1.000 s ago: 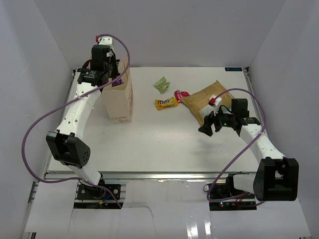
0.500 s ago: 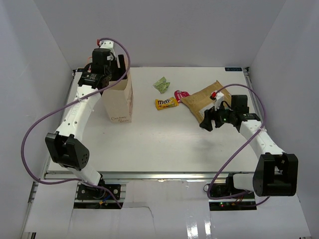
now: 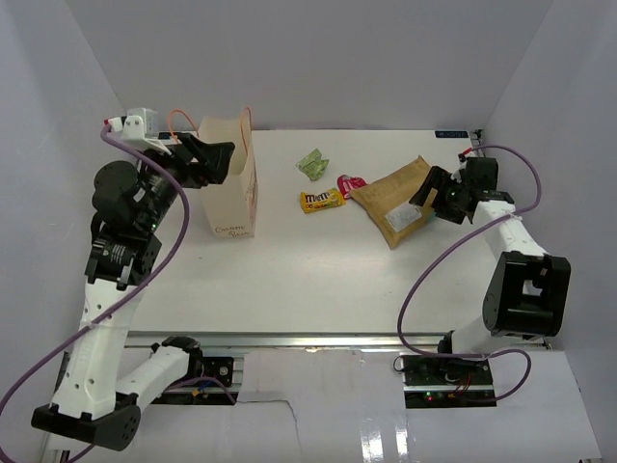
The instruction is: Place the snacks into the paper bag
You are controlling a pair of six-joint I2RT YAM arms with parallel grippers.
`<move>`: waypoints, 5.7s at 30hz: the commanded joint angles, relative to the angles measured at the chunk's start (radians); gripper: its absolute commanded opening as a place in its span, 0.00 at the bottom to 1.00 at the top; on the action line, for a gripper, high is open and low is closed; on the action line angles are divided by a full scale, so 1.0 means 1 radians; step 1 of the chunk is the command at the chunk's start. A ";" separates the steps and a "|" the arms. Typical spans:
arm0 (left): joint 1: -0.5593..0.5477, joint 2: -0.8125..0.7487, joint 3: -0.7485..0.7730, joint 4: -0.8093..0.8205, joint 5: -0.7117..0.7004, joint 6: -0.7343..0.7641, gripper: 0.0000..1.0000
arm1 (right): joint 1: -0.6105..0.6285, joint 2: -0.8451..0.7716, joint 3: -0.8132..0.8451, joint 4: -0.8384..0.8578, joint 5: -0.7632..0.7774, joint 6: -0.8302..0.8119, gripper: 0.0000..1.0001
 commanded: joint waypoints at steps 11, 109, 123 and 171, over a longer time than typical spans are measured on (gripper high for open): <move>-0.204 0.080 -0.320 0.242 0.213 -0.346 0.98 | -0.048 0.132 -0.168 0.191 -0.189 0.244 0.94; -0.404 0.491 0.930 -0.404 -0.475 0.219 0.00 | -0.117 0.109 0.061 -0.342 -1.027 -0.756 0.86; -0.403 0.400 0.891 -0.471 -0.759 0.332 0.00 | -0.117 0.116 0.016 -0.344 -1.035 -0.784 0.86; -0.001 0.667 0.898 -0.995 -0.123 -0.197 0.00 | -0.129 0.120 -0.017 -0.362 -1.071 -0.818 0.86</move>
